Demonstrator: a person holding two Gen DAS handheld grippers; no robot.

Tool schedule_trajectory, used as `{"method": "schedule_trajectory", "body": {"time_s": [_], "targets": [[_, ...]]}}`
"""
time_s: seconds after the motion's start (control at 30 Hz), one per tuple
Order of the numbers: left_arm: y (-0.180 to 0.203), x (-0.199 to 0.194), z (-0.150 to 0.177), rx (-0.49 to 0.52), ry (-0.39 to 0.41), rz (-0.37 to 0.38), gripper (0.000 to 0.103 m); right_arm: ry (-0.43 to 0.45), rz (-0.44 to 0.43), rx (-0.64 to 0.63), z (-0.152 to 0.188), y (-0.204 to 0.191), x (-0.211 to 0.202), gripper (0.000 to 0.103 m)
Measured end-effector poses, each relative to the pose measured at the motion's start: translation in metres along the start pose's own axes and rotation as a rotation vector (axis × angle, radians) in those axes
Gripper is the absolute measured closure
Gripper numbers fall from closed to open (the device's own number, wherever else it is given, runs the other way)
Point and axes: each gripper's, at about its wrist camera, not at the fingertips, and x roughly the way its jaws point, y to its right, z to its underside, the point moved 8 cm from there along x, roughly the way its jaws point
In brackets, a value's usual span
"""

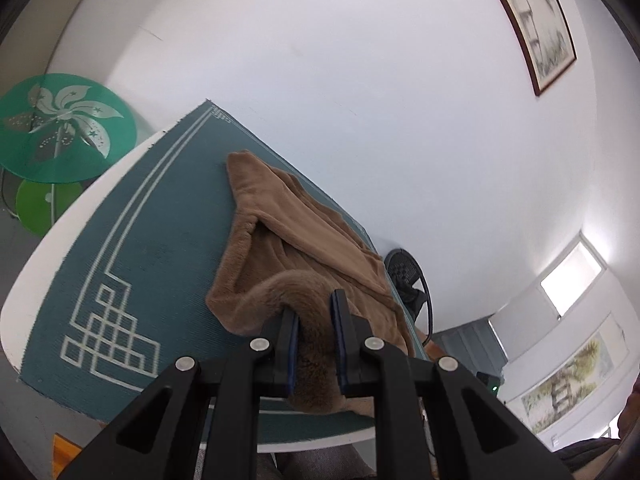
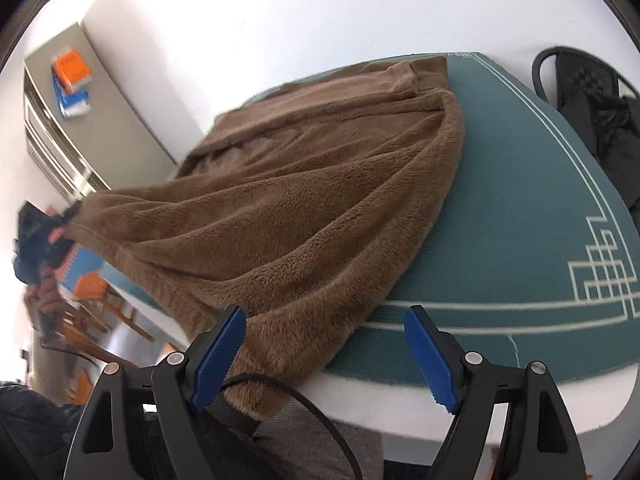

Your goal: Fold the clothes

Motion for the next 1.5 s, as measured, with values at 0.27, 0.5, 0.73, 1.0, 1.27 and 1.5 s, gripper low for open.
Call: {"method": "schedule_trajectory", "body": {"time_s": [0.27,0.5,0.73,1.0,1.27,1.5], "targets": [[-0.023,0.01,0.011,-0.007,-0.065,-0.022,0.086,-0.017,0.113,-0.149,0.003,-0.035,0.02,0.051],[-0.054,0.026,0.026,-0.061,-0.165,-0.06,0.032,-0.054,-0.022,-0.046,-0.001,-0.024,0.016,0.052],[-0.05,0.053,0.054,-0.032,-0.294,-0.059,0.028,-0.055,0.068,-0.189,-0.005,-0.044,0.027,0.058],[-0.015,0.07,0.064,0.028,-0.363,-0.037,0.085,-0.044,-0.135,-0.089,-0.013,-0.034,0.02,0.085],[0.038,0.056,0.009,0.071,-0.217,0.026,0.086,0.138,-0.422,0.05,-0.068,-0.018,-0.017,0.086],[0.055,0.077,-0.04,0.053,-0.116,0.021,0.086,0.279,-0.434,0.012,-0.127,0.0,-0.037,0.09]]}}
